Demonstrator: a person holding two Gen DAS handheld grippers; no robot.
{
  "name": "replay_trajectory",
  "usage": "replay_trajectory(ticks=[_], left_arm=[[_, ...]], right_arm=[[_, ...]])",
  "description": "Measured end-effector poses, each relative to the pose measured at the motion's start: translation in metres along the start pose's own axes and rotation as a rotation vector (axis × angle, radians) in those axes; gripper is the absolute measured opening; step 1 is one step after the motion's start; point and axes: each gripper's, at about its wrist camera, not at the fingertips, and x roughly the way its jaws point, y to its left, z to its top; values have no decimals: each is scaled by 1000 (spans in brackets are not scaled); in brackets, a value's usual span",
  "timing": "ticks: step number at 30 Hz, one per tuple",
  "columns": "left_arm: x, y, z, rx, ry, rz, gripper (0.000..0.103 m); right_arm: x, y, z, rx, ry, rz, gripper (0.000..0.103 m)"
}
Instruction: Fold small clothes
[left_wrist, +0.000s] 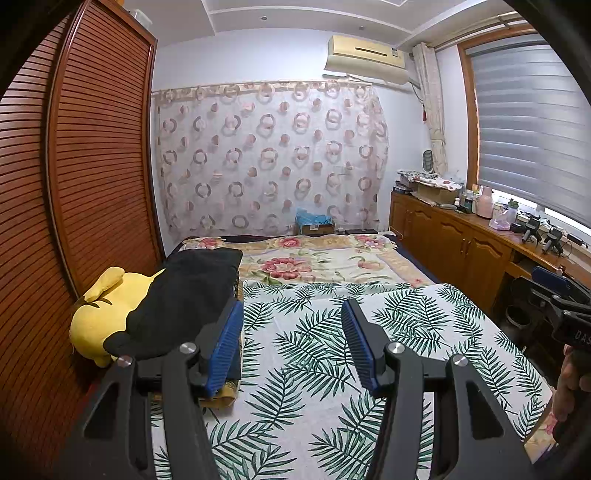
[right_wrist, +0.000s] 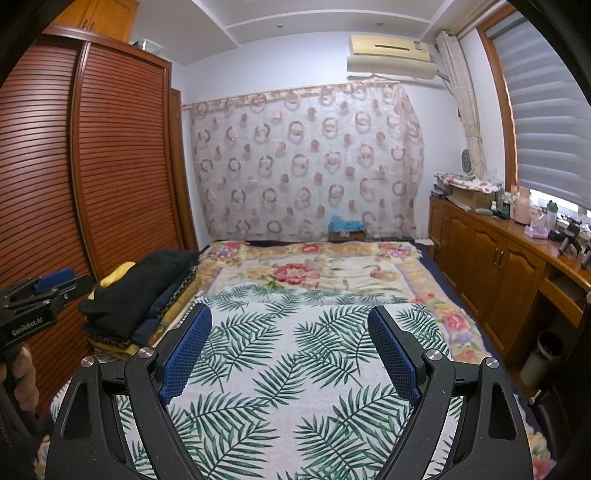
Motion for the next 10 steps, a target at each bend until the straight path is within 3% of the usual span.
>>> replay_trajectory(ticks=[10], left_arm=[[1, 0, 0, -1, 1, 0, 54]], right_arm=[[0, -1, 0, 0, 1, 1, 88]])
